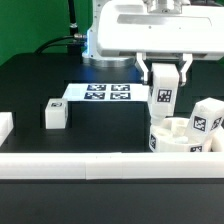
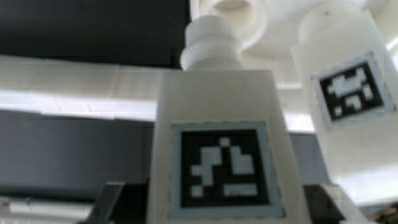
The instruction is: Assemble stool
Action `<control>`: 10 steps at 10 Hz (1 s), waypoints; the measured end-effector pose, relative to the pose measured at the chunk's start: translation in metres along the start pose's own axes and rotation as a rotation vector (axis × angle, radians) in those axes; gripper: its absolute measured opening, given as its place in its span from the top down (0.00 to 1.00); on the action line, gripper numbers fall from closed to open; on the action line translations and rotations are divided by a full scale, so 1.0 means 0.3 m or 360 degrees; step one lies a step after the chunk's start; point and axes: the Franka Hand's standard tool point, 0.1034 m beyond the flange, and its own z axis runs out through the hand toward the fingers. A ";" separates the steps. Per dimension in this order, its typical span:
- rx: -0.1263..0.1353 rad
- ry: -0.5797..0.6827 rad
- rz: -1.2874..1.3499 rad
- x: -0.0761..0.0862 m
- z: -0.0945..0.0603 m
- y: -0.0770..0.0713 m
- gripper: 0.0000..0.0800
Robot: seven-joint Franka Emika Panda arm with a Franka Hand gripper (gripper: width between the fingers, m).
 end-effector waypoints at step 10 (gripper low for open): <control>0.0014 -0.0023 -0.0033 -0.013 0.038 -0.051 0.58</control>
Offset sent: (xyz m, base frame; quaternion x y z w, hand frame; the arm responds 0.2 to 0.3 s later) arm 0.0127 0.0210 0.0060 0.0096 -0.0039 0.0198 0.9998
